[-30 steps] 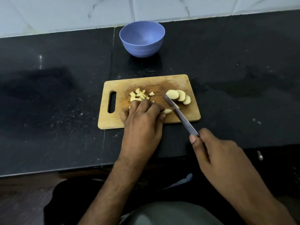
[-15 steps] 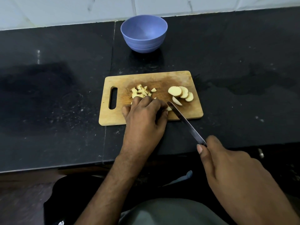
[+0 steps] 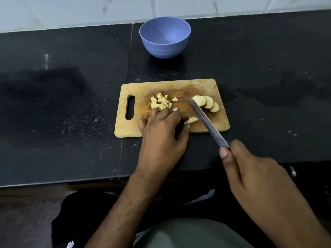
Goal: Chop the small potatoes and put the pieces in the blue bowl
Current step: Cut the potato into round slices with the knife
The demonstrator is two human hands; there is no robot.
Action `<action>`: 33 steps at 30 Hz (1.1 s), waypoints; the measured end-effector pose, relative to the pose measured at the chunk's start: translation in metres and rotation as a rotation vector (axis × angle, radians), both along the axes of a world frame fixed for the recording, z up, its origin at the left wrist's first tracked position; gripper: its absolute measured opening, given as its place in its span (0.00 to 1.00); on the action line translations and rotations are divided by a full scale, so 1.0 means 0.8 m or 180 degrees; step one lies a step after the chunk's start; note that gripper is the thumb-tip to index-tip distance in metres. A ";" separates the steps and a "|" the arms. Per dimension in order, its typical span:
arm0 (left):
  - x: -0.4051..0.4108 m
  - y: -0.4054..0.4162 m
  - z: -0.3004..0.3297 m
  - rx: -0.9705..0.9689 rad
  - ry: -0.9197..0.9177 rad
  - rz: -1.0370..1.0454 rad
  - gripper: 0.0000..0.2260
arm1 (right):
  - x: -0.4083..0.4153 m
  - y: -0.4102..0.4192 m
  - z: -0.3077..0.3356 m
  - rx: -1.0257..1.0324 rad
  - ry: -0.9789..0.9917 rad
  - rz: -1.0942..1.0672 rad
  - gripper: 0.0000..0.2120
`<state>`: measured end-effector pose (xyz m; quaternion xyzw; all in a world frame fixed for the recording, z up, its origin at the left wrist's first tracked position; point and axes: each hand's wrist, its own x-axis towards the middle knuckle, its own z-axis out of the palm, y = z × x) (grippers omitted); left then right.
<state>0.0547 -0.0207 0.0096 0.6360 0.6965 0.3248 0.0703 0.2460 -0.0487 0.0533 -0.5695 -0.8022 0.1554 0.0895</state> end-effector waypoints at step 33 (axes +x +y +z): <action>0.014 0.020 0.000 -0.0067 0.0160 0.0268 0.06 | 0.005 0.040 -0.028 0.0357 0.0284 -0.0220 0.15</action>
